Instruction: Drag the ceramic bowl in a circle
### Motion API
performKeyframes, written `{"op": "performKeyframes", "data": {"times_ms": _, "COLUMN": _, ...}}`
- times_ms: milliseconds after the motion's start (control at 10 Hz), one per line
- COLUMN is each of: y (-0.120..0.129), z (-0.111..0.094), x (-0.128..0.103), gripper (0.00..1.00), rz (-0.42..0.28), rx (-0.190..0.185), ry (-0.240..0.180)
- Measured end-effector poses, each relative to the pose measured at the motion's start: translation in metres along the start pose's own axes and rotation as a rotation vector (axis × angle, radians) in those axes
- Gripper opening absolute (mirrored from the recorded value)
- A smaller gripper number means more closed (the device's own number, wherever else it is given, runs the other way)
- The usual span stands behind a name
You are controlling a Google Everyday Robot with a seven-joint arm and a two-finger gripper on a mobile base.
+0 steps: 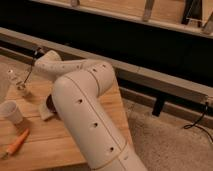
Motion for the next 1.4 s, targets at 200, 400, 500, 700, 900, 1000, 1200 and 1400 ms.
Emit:
{"op": "performKeyframes", "data": {"times_ms": 200, "y": 0.027, "z": 0.006, "x": 0.038, "gripper": 0.0, "rz": -0.048, "rx": -0.014, "ry": 0.024}}
{"op": "performKeyframes", "data": {"times_ms": 400, "y": 0.047, "z": 0.009, "x": 0.075, "gripper": 0.0, "rz": -0.091, "rx": -0.024, "ry": 0.042}}
{"op": "performKeyframes", "data": {"times_ms": 500, "y": 0.053, "z": 0.009, "x": 0.092, "gripper": 0.0, "rz": -0.104, "rx": -0.03, "ry": 0.047}}
{"op": "performKeyframes", "data": {"times_ms": 700, "y": 0.057, "z": 0.006, "x": 0.124, "gripper": 0.0, "rz": -0.118, "rx": -0.035, "ry": 0.056}}
{"op": "performKeyframes", "data": {"times_ms": 900, "y": 0.055, "z": 0.0, "x": 0.162, "gripper": 0.0, "rz": -0.128, "rx": -0.03, "ry": 0.06}}
{"op": "performKeyframes", "data": {"times_ms": 1000, "y": 0.053, "z": -0.003, "x": 0.182, "gripper": 0.0, "rz": -0.134, "rx": -0.025, "ry": 0.061}}
{"op": "performKeyframes", "data": {"times_ms": 1200, "y": 0.055, "z": -0.012, "x": 0.222, "gripper": 0.0, "rz": -0.154, "rx": -0.018, "ry": 0.066}}
{"op": "performKeyframes", "data": {"times_ms": 1400, "y": 0.056, "z": -0.014, "x": 0.253, "gripper": 0.0, "rz": -0.168, "rx": -0.005, "ry": 0.081}}
